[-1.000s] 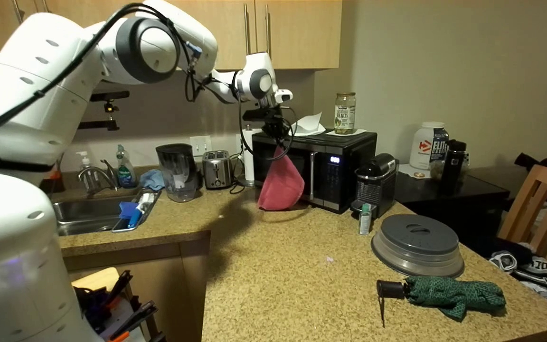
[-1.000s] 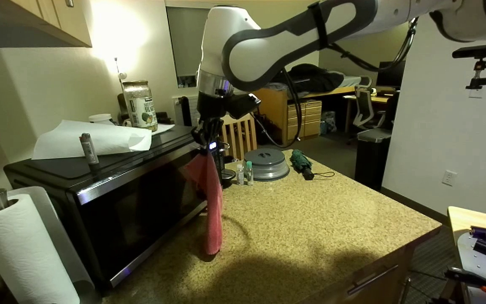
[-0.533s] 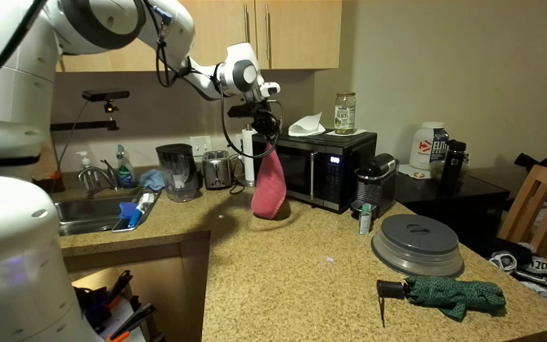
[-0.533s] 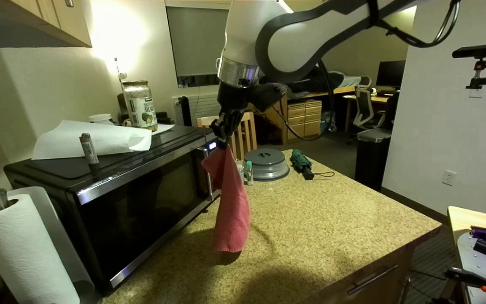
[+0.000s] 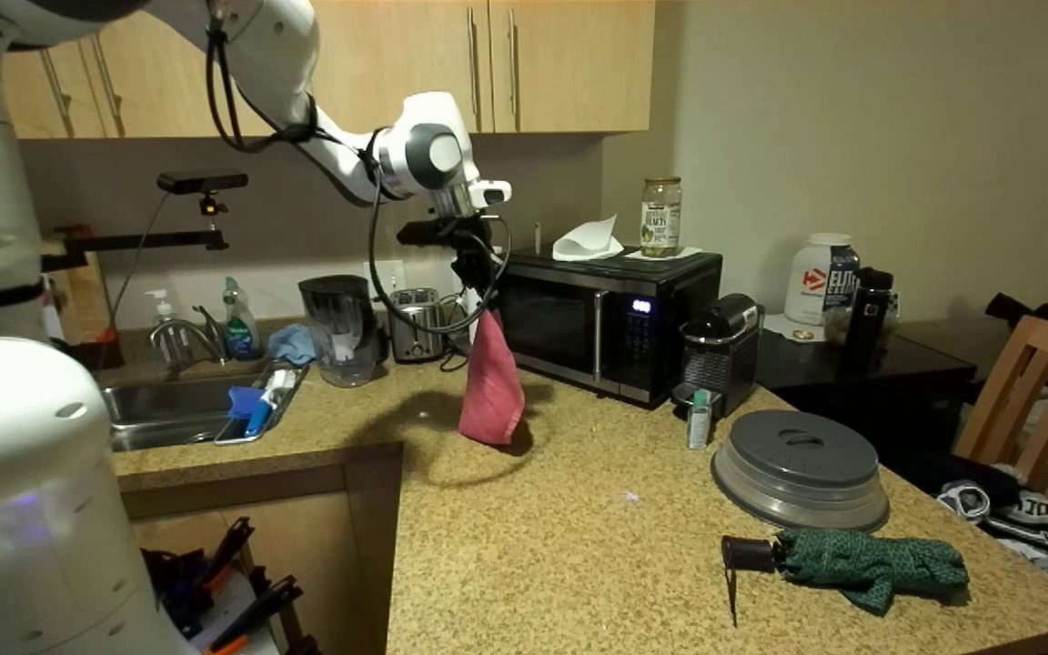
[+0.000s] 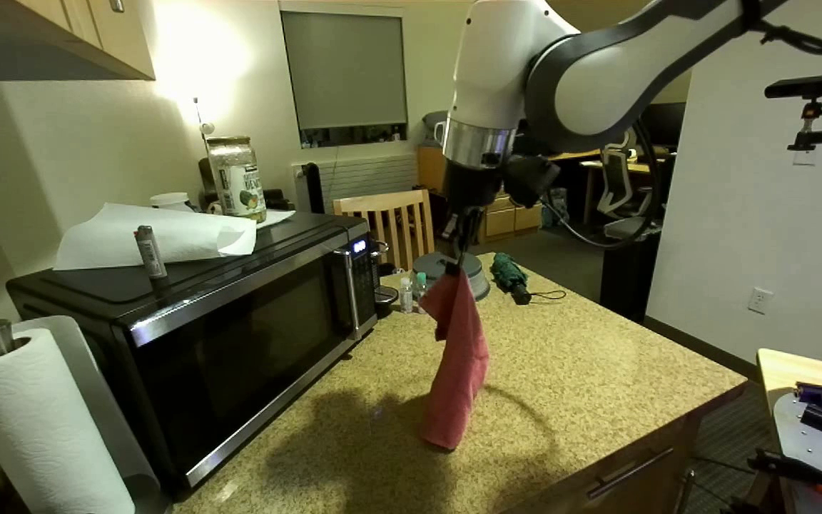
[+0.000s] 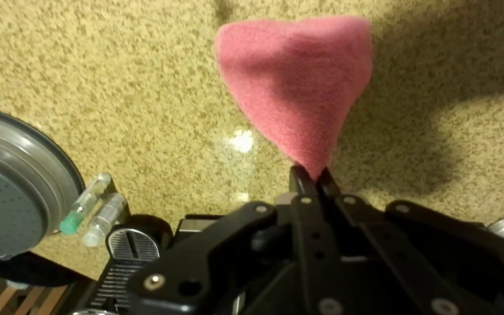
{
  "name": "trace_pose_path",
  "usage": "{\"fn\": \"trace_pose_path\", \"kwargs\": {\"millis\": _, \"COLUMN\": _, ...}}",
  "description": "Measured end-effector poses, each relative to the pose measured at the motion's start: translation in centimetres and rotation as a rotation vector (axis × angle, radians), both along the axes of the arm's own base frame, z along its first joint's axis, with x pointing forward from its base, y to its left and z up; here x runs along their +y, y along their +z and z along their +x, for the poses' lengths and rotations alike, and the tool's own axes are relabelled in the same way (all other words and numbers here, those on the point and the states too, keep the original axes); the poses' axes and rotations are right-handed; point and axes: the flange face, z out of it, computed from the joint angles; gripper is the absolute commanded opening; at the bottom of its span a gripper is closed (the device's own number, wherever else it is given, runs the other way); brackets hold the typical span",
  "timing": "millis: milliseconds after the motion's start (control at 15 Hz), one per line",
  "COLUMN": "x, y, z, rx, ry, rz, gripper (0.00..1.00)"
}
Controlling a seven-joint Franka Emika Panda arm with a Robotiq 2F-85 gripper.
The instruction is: Spread the cloth on the table
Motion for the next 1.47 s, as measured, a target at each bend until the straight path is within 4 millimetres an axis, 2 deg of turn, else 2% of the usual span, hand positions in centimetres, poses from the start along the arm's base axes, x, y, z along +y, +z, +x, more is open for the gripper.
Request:
{"fn": "trace_pose_path", "kwargs": {"millis": 267, "x": -1.2, "y": -0.3, "z": -3.3, "rx": 0.019, "ry": -0.052, "rz": 0.000, "gripper": 0.05}}
{"fn": "trace_pose_path", "kwargs": {"millis": 533, "x": -2.0, "y": 0.4, "z": -4.8, "rx": 0.008, "ry": -0.090, "rz": 0.005, "gripper": 0.06}}
{"fn": "trace_pose_path", "kwargs": {"millis": 667, "x": -3.0, "y": 0.5, "z": -4.6, "rx": 0.009, "ry": -0.115, "rz": 0.009, "gripper": 0.06}}
{"fn": "trace_pose_path", "kwargs": {"millis": 867, "x": -6.0, "y": -0.4, "z": -3.8, "rx": 0.030, "ry": -0.180, "rz": 0.018, "gripper": 0.06}}
{"fn": "trace_pose_path", "kwargs": {"millis": 1133, "x": -9.9, "y": -3.4, "z": -2.1, "rx": 0.086, "ry": -0.254, "rz": 0.023, "gripper": 0.06}}
{"fn": "trace_pose_path", "kwargs": {"millis": 1467, "x": -11.5, "y": -7.5, "z": 0.6, "rx": 0.145, "ry": -0.289, "rz": 0.014, "gripper": 0.06}}
